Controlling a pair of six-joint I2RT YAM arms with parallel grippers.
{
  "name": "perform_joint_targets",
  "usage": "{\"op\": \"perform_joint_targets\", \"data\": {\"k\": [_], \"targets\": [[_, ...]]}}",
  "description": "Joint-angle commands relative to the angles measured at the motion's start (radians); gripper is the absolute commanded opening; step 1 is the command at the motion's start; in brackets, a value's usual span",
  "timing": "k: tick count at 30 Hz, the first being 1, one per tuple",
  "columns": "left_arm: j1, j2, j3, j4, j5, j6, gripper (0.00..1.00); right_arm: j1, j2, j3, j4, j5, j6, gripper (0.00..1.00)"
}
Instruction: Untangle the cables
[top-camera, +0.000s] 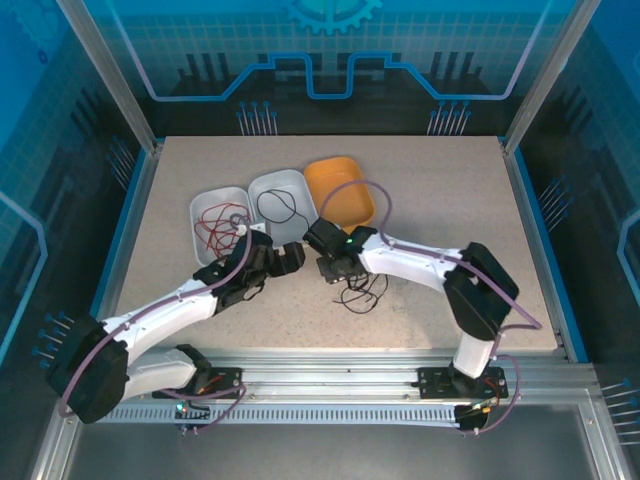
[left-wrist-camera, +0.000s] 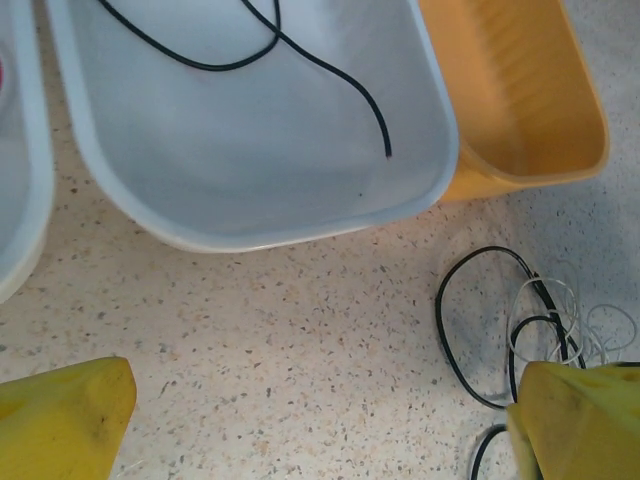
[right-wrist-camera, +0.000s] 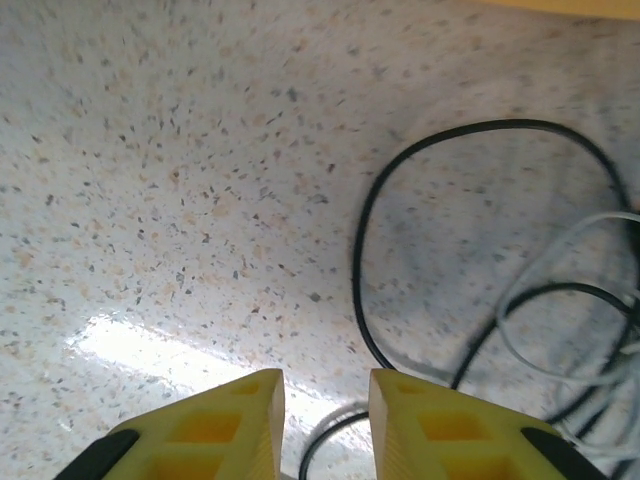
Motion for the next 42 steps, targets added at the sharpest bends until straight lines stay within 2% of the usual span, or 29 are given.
{"op": "perform_joint_targets", "data": {"k": [1, 9, 21, 32, 36, 42], "targets": [[0.013, -0.056, -0.056, 0.045, -0.050, -0.050, 0.99, 0.002, 0.066, 0.059, -0.105, -0.046, -0.067, 0.28], [0.036, -0.137, -0.102, 0.035, -0.095, -0.057, 0.99, -0.036, 0.132, 0.079, -0.119, -0.082, -0.103, 0.28], [0.047, -0.118, -0.105, 0.040, -0.081, -0.065, 0.99, -0.072, 0.221, 0.146, -0.155, -0.095, -0.210, 0.28], [0.052, -0.111, -0.103, 0.039, -0.072, -0.068, 0.99, -0.131, 0.224, 0.082, -0.120, -0.259, -0.247, 0.27], [0.054, -0.107, -0.103, 0.042, -0.069, -0.068, 0.99, -0.131, 0.238, 0.079, -0.127, -0.252, -0.258, 0.24], [0.054, -0.094, -0.097, 0.050, -0.058, -0.069, 0.99, -0.095, 0.235, 0.097, -0.141, -0.202, -0.266, 0.07]]}}
